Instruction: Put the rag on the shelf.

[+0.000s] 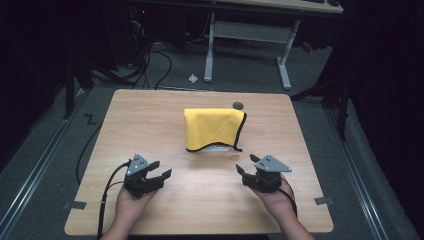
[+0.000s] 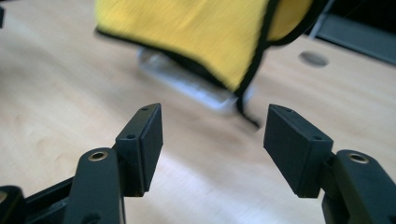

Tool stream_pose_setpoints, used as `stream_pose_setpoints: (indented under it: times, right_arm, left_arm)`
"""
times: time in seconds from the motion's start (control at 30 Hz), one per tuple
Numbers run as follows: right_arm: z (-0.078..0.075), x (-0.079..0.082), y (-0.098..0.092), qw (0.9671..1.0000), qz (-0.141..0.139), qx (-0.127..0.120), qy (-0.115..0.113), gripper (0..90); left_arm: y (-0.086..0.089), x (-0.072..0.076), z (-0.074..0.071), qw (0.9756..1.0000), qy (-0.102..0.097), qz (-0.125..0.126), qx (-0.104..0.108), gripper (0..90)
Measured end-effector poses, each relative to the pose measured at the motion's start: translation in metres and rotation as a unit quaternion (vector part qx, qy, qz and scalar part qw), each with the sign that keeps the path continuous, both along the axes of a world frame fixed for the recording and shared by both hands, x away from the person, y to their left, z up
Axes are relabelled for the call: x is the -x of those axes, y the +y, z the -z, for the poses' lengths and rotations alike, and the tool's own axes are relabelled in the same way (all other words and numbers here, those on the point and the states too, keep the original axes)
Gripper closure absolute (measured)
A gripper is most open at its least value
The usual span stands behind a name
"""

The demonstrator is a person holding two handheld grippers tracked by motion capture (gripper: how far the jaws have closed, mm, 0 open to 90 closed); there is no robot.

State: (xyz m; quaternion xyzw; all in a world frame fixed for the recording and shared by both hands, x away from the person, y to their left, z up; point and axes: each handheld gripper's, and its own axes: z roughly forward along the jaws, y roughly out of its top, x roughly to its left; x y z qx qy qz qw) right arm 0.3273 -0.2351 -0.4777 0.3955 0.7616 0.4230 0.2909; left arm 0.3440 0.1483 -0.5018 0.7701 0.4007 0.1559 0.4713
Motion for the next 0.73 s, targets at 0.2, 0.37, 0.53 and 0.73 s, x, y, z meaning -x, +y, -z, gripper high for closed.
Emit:
stream_pose_setpoints:
  times: [0.2,0.37,0.53,0.73]
  right_arm:
    - [0.025,0.023,0.014,0.9996,-0.009,0.014,0.023,37.1]
    - [0.041,0.039,0.020,0.9977,-0.023,0.040,0.050,36.8]
    - [0.046,0.037,0.017,0.9969,-0.023,0.047,0.058,36.6]
    - [0.048,0.034,0.013,0.9970,-0.014,0.039,0.066,36.6]
  left_arm:
    - [-0.013,0.029,0.023,0.9984,0.030,0.045,-0.015,40.5]
    - [-0.033,0.049,0.030,0.9961,0.041,0.075,-0.022,38.6]
    - [-0.039,0.046,0.030,0.9924,0.031,0.097,-0.070,38.0]
    - [-0.031,0.046,0.027,0.9939,0.027,0.085,-0.066,37.9]
